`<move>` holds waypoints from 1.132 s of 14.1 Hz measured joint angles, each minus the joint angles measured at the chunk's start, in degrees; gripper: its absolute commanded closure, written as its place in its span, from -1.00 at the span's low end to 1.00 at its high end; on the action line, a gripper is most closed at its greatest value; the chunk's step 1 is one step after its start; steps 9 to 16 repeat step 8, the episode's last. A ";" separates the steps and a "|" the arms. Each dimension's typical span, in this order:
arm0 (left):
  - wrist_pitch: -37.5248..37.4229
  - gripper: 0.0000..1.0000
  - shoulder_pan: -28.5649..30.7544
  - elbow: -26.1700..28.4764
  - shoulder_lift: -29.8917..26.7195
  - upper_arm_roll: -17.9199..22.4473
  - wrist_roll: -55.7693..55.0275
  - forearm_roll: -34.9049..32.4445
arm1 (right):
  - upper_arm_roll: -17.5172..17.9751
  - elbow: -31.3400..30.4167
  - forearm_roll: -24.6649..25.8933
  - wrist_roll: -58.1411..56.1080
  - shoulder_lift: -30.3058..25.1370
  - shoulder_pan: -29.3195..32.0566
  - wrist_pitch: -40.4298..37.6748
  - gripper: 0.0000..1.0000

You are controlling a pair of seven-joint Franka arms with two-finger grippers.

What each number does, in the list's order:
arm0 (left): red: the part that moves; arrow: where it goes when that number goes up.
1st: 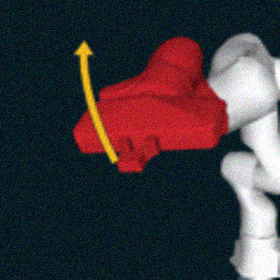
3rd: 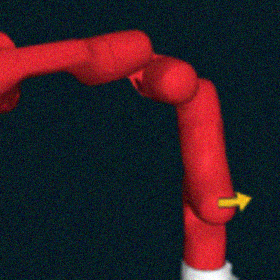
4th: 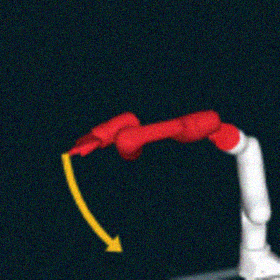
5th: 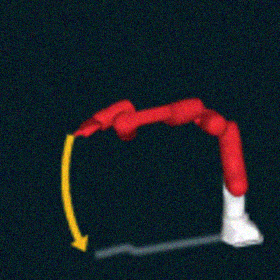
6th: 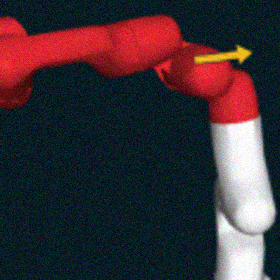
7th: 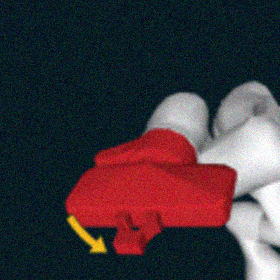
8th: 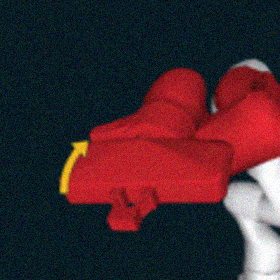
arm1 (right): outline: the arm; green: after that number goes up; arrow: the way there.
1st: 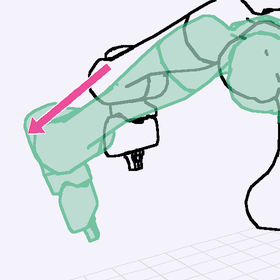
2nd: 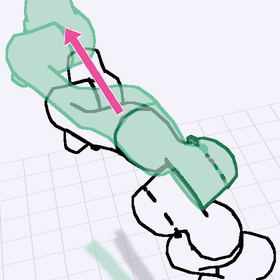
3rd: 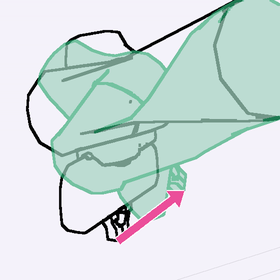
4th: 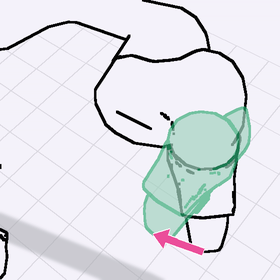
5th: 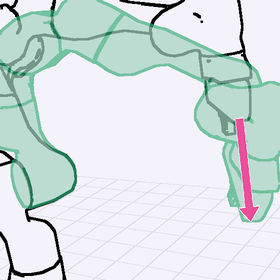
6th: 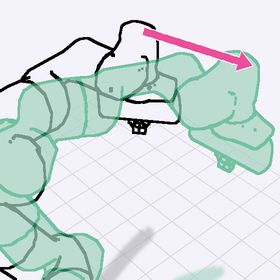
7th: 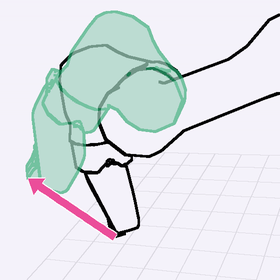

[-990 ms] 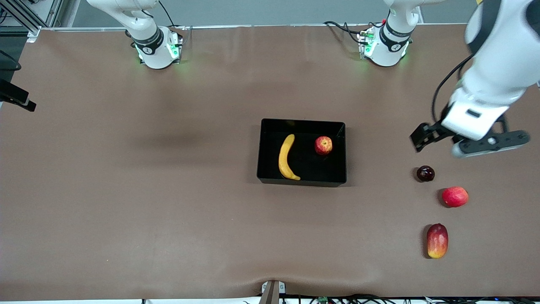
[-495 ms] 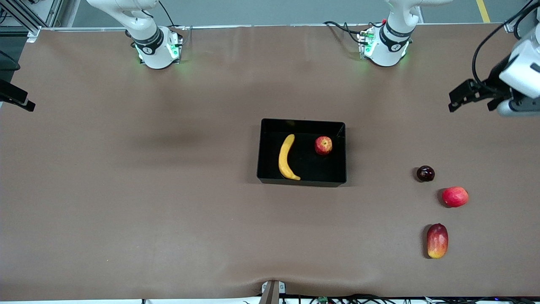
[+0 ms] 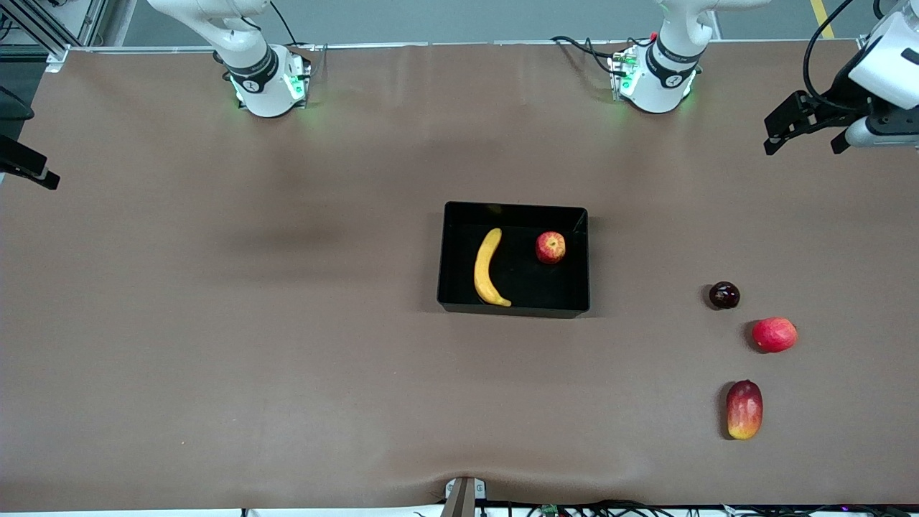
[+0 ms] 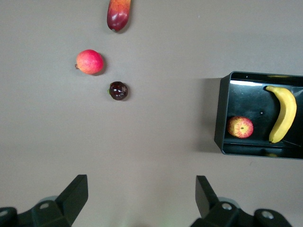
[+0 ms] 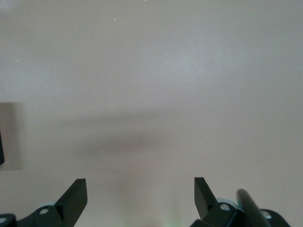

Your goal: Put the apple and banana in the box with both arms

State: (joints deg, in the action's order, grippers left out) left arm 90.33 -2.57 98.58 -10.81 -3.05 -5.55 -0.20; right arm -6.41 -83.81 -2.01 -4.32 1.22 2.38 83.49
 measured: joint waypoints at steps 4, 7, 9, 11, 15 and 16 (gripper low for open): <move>0.46 -1.00 0.00 -0.02 0.17 0.25 0.07 0.00 | 0.00 0.00 0.00 0.00 0.00 0.00 0.00 -1.00; 0.61 -1.00 0.00 -0.32 0.64 0.29 0.07 0.00 | 0.00 0.00 0.00 0.00 0.00 0.00 0.00 -1.00; 0.63 -1.00 0.01 -0.40 0.73 0.33 0.07 0.00 | 0.00 0.00 0.00 0.00 0.00 0.00 0.00 -1.00; 0.63 -1.00 0.01 -0.40 0.73 0.33 0.07 0.00 | 0.00 0.00 0.00 0.00 0.00 0.00 0.00 -1.00; 0.63 -1.00 0.01 -0.40 0.73 0.33 0.07 0.00 | 0.00 0.00 0.00 0.00 0.00 0.00 0.00 -1.00; 0.63 -1.00 0.01 -0.40 0.73 0.33 0.07 0.00 | 0.00 0.00 0.00 0.00 0.00 0.00 0.00 -1.00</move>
